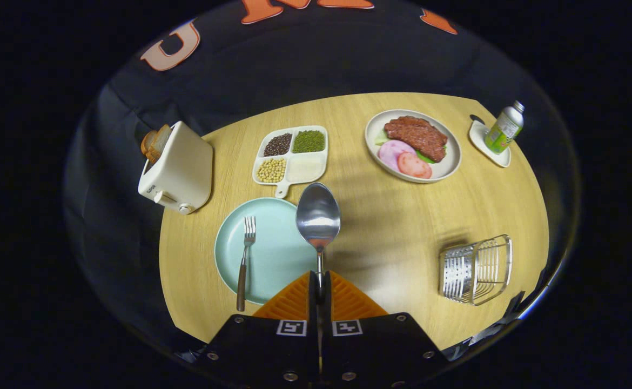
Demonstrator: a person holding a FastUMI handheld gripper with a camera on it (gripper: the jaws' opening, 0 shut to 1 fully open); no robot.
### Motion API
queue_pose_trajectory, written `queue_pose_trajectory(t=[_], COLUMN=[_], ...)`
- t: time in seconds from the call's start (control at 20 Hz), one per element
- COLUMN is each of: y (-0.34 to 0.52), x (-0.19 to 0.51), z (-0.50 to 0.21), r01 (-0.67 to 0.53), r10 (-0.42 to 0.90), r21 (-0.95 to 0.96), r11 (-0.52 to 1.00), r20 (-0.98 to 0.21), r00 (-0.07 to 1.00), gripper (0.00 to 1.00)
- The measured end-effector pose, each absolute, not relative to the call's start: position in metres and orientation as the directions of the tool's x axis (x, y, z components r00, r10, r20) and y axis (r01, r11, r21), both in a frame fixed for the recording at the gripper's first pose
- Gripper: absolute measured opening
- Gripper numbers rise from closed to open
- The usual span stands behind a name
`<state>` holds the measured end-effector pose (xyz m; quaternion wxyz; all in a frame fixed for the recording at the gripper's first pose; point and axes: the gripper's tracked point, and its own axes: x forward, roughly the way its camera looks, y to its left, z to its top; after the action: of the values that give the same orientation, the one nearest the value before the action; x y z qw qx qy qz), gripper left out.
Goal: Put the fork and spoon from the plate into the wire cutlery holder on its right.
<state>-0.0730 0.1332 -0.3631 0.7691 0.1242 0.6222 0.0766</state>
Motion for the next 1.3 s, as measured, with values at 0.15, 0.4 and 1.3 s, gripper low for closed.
queue_pose_trajectory(t=[0.15,0.4,1.3], y=[0.084,0.001,-0.065], x=[-0.084,-0.108,-0.132], z=[-0.352,-0.352,-0.389], r01=[0.076,0.129,0.075], r10=[0.240,0.155,0.148], r21=[0.264,0.187,0.162], r11=[0.961,0.974,0.984], r20=[-0.942,-0.962,-0.976], r00=[0.236,0.225,0.162], gripper=[0.03,0.03,0.07])
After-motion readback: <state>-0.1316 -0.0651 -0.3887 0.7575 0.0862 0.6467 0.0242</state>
